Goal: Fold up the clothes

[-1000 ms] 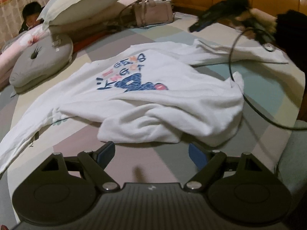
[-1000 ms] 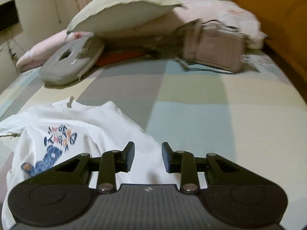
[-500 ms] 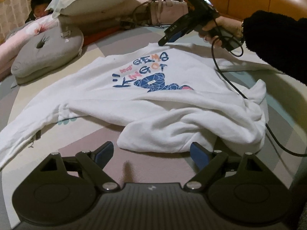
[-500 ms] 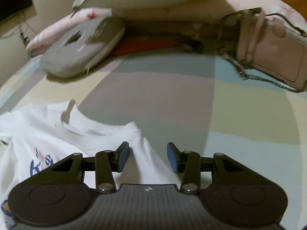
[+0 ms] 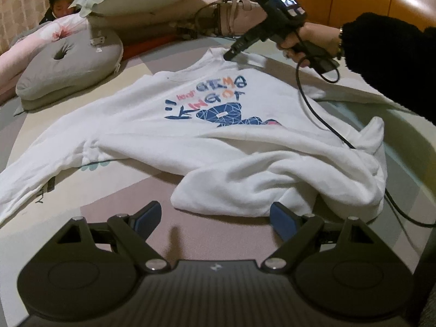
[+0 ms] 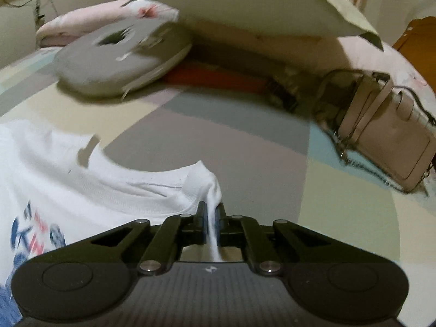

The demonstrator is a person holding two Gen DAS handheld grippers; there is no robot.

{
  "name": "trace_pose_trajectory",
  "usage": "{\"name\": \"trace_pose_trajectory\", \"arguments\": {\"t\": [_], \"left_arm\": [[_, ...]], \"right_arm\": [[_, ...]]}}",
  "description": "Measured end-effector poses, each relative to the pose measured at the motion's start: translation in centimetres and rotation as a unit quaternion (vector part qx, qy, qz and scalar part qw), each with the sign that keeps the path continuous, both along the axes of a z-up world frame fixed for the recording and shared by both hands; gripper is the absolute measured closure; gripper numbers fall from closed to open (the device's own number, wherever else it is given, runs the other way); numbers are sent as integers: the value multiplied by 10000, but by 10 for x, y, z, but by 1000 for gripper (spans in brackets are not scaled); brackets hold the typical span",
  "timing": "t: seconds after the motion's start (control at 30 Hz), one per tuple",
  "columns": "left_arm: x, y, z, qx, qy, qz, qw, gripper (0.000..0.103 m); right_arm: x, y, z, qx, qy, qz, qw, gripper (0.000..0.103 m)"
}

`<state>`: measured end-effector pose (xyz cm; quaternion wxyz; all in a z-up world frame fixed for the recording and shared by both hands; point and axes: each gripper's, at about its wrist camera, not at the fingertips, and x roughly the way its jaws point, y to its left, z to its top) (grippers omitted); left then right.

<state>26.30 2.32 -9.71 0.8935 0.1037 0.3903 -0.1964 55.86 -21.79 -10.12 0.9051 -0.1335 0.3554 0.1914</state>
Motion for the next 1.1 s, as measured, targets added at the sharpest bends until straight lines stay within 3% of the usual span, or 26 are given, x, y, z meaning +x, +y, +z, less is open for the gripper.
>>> {"name": "trace_pose_trajectory", "arguments": {"t": [0.13,0.3,0.53,0.67,0.77,0.93,1.1], "left_arm": [[1,5,2,-44,-42,94,9999,16],[-2,13,5,-102,-101,144,9998,16],[4,22,6,121,-260,135,9995,16],[6,32,8,-87,-343,288,9990,15],[5,36,7,-136,-359,328,9987,15],[3,46,3,-193,-299,425,9985,15],[4,55,-6,-216,-192,516,9982,15]], "right_arm": [[23,5,-3,-144,-95,-247,9995,96],[28,6,-8,-181,290,-302,9990,90],[10,22,53,38,295,372,9989,81],[11,59,75,431,250,829,9953,71],[25,95,62,343,302,1027,9937,65],[47,138,14,17,501,1096,9927,65],[49,156,-27,-317,583,1151,9911,50]]}}
